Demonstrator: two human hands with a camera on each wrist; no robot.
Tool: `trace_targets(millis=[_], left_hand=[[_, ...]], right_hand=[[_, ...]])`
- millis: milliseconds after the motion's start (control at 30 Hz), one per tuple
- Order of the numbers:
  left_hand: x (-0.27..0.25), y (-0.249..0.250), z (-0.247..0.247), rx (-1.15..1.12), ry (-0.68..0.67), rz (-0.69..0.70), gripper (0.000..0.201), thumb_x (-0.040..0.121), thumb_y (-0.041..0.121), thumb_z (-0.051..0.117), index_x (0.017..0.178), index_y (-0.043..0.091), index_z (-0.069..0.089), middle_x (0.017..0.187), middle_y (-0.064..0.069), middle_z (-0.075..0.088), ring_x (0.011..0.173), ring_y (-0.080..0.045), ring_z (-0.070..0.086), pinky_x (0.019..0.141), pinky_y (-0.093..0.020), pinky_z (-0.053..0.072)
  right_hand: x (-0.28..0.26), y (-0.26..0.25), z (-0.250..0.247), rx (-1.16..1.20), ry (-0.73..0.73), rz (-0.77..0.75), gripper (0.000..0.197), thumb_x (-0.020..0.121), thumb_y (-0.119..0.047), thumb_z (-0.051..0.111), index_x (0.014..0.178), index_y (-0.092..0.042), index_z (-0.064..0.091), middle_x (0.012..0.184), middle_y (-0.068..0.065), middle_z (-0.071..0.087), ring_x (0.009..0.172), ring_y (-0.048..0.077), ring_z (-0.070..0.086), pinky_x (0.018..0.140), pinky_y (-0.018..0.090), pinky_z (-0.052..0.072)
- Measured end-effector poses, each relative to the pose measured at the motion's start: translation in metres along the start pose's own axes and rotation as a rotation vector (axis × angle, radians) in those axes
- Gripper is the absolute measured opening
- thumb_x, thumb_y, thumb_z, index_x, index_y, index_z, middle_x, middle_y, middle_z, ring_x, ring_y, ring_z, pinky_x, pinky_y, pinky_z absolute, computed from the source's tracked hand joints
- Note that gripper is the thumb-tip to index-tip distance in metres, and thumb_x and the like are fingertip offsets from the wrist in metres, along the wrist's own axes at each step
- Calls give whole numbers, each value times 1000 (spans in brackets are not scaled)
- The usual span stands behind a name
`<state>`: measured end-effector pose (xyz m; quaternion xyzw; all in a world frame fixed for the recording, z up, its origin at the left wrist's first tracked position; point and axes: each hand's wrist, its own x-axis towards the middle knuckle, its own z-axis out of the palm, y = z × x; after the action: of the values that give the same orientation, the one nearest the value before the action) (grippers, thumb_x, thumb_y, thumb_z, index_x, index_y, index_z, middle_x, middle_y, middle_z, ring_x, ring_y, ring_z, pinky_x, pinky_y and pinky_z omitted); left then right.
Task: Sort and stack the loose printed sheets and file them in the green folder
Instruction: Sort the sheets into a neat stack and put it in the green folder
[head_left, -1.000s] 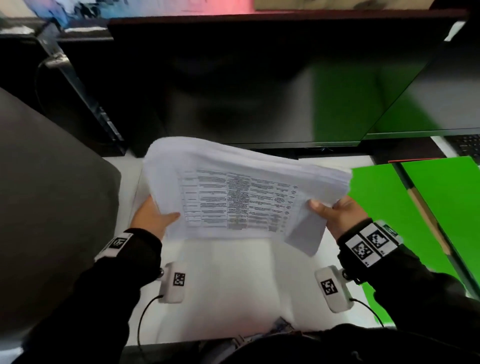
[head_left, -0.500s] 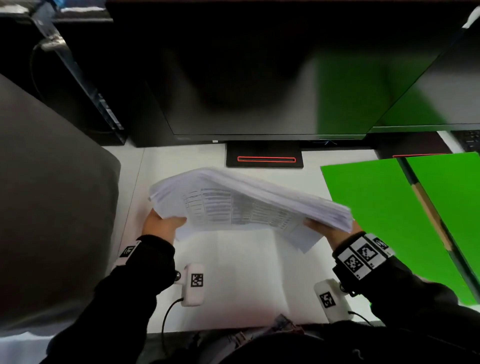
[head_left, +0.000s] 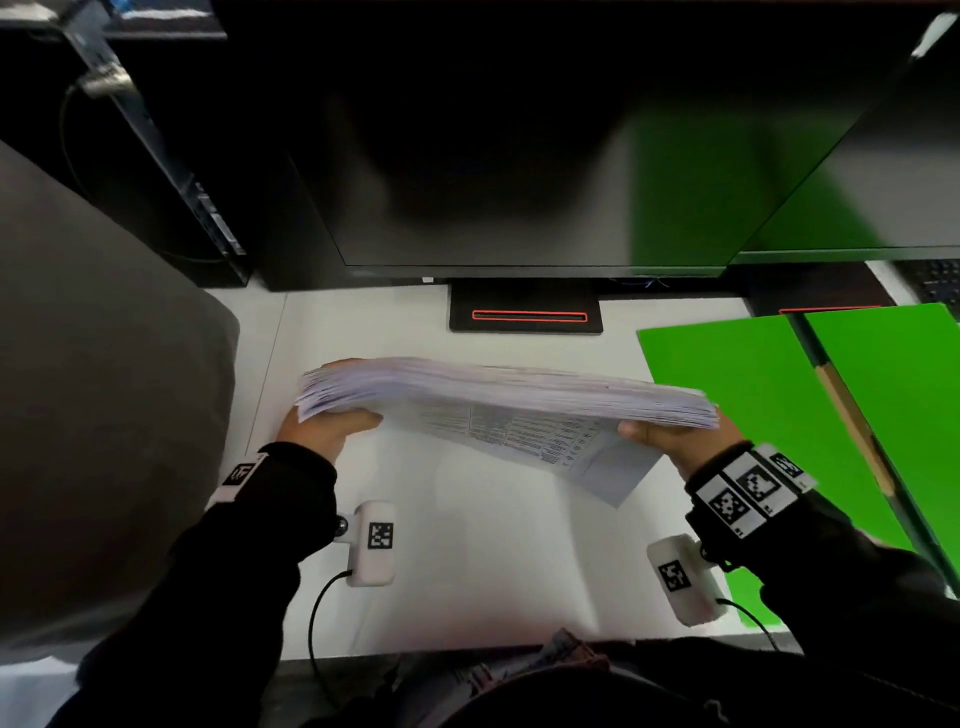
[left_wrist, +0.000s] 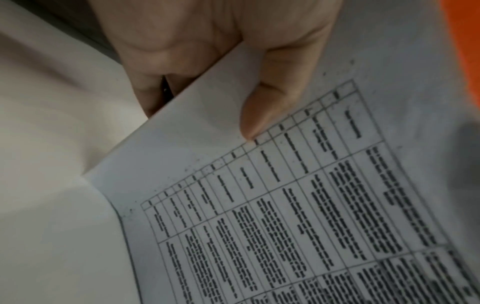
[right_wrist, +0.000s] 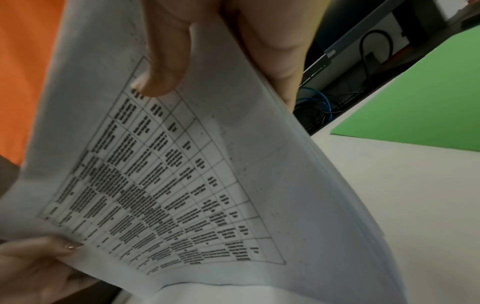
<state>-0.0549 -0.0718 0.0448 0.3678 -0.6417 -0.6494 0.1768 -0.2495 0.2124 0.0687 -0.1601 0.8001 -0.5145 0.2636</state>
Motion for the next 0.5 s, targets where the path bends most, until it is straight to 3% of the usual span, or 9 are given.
trace_targets(millis=[133, 200, 300, 400, 500], left_hand=[[-7, 0, 2, 76, 40, -7, 31, 66, 16, 82, 93, 23, 68, 90, 8, 71, 85, -1, 64, 85, -21, 43], [-7, 0, 3, 87, 67, 10, 24, 70, 11, 78, 83, 28, 65, 72, 20, 70, 70, 13, 62, 75, -14, 43], [-8, -1, 1, 84, 107, 5, 28, 71, 6, 77, 80, 30, 64, 66, 23, 68, 65, 15, 61, 76, -17, 43], [-12, 2, 0, 64, 93, 5, 30, 70, 2, 76, 83, 27, 64, 75, 16, 70, 70, 8, 64, 77, -18, 47], [-19, 14, 4, 51, 61, 38, 30, 69, -1, 74, 82, 24, 63, 64, 20, 70, 63, 10, 64, 63, -6, 47]], right_hand=[[1, -9, -8, -26, -9, -10, 28, 53, -10, 86, 61, -32, 70, 56, -29, 65, 57, -17, 58, 57, 0, 43], [4, -16, -14, -71, -13, -41, 30, 65, -1, 79, 68, -27, 64, 52, -30, 63, 52, -16, 55, 53, 0, 40], [2, -41, -25, -177, 9, -98, 30, 67, 4, 76, 69, -22, 60, 51, -28, 60, 49, -11, 52, 50, 0, 36], [-2, -67, -27, -535, -8, -196, 29, 70, -3, 74, 77, -30, 63, 64, -23, 63, 63, -6, 55, 56, 3, 36], [-6, -84, -11, -960, 1, -241, 27, 76, -15, 67, 101, -26, 67, 88, -1, 57, 93, 20, 57, 76, 24, 42]])
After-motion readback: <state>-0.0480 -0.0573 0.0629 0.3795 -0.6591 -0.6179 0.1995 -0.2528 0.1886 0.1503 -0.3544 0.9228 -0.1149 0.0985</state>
